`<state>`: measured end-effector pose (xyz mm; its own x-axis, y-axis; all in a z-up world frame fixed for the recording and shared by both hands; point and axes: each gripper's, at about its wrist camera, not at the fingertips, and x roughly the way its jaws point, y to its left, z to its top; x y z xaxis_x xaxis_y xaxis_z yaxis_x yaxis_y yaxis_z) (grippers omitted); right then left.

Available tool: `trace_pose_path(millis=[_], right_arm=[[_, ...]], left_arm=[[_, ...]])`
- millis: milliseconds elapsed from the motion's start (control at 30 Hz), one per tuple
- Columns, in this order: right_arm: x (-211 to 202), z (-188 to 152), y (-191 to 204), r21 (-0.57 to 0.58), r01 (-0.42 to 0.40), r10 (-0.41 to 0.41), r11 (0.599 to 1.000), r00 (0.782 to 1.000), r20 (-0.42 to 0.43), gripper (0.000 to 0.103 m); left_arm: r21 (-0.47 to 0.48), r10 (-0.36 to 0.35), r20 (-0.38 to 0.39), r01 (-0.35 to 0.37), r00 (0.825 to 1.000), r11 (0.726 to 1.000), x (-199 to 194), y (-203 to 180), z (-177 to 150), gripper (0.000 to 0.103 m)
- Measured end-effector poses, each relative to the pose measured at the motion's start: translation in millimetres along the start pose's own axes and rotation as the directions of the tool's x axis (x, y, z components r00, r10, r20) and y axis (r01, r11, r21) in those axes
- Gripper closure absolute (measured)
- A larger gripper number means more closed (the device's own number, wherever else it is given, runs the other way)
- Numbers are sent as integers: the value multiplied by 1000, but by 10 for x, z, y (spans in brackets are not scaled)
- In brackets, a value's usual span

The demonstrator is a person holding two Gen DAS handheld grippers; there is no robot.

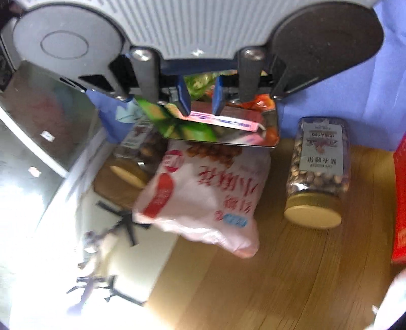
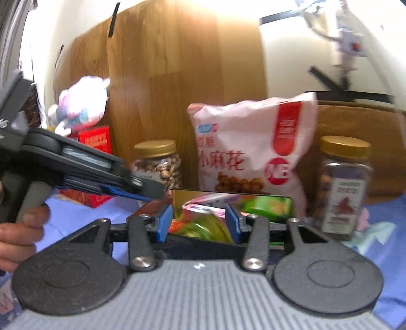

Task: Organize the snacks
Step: 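Carry the green candy bag into the black tin and release, then grasp the clear nut bag with yellow ends with the left tool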

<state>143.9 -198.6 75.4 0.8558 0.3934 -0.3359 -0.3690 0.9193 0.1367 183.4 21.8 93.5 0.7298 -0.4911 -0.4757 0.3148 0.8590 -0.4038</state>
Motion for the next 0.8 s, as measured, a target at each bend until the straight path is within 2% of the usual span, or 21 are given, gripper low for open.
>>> trace_pose_path(millis=[67, 200, 300, 333, 367, 467, 600, 733, 800], right_arm=[[-204, -89, -99, 43, 21, -21, 999, 1000, 2, 52], [-550, -389, -321, 157, 54, -48, 986, 998, -43, 47], [-790, -661, -472, 252, 71, -49, 965, 995, -91, 47], [-861, -742, -505, 273, 81, -54, 959, 993, -104, 47], [-910, -808, -524, 286, 92, -61, 954, 991, -116, 47], [-1000, -968, -547, 316, 116, -65, 942, 984, -166, 47], [-1041, -1107, -395, 305, 69, -5, 950, 978, -208, 46], [-1068, -1173, -46, 159, 50, -12, 986, 973, -232, 43], [-1098, -1189, 113, 110, 20, 7, 994, 971, -239, 39]], left_arm=[[21, -24, -2, 24, 1000, 1000, -140, -111, -120, 84], [29, -81, -87, 83, 993, 996, -213, -295, -508, 81], [14, -134, -201, 140, 970, 990, -111, -449, -858, 81], [6, -153, -230, 159, 961, 987, -79, -490, -944, 79], [-2, -164, -261, 169, 951, 986, -42, -531, -1033, 72], [-18, -171, -319, 174, 932, 985, 61, -628, -1253, 68], [-54, -181, -373, 173, 910, 983, 162, -650, -1445, 67], [-89, -183, -361, 162, 914, 983, 84, -565, -1468, 67], [-95, -167, -347, 143, 923, 985, -3, -507, -1457, 66]])
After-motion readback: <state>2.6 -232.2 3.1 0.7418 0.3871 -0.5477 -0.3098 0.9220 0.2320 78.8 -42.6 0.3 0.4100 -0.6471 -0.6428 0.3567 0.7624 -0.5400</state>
